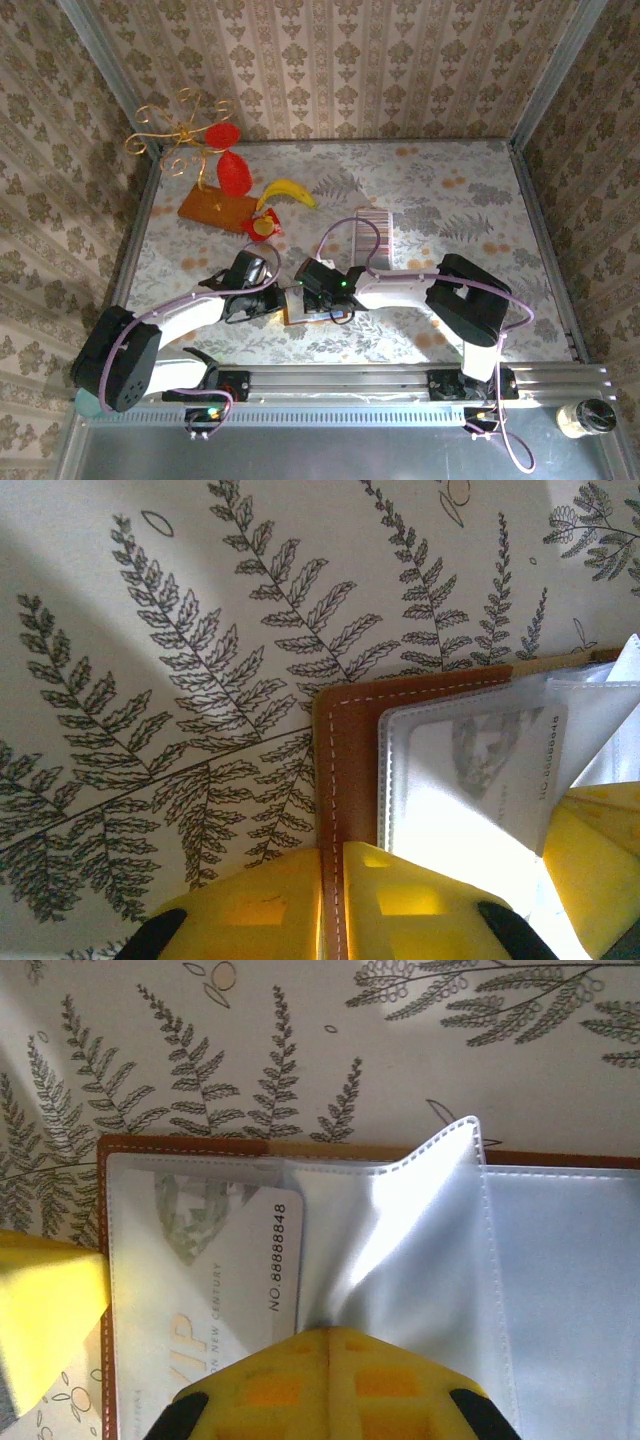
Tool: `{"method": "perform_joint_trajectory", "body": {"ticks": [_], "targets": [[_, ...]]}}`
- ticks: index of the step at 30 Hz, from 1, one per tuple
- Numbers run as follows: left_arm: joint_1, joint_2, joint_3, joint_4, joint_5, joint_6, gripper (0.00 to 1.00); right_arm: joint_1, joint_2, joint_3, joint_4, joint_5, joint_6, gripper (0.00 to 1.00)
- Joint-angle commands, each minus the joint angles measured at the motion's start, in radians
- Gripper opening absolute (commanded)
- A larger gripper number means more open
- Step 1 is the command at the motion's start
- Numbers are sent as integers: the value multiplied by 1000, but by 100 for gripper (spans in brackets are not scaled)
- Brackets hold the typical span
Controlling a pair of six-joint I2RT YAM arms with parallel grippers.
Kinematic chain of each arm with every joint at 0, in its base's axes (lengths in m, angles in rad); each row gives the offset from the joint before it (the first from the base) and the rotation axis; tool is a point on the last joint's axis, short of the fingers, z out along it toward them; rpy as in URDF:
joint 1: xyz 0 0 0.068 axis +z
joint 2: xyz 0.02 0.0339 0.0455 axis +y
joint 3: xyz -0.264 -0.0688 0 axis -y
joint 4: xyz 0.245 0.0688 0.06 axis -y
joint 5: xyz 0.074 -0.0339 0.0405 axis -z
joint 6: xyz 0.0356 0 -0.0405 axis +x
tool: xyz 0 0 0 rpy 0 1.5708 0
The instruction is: Put the credit cards into the card holder
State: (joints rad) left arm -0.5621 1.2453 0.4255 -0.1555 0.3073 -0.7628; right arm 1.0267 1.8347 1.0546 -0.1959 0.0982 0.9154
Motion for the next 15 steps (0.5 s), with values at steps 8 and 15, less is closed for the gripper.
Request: {"method": "perform_joint_trajectory", "body": {"ticks": [8, 15], "targets": [[-7, -42, -30, -28, -45, 12, 15, 29, -32, 31, -74, 65, -26, 2], [-7, -87, -46, -60, -50, 17, 16, 28, -137, -46, -153, 142, 30, 16]]}}
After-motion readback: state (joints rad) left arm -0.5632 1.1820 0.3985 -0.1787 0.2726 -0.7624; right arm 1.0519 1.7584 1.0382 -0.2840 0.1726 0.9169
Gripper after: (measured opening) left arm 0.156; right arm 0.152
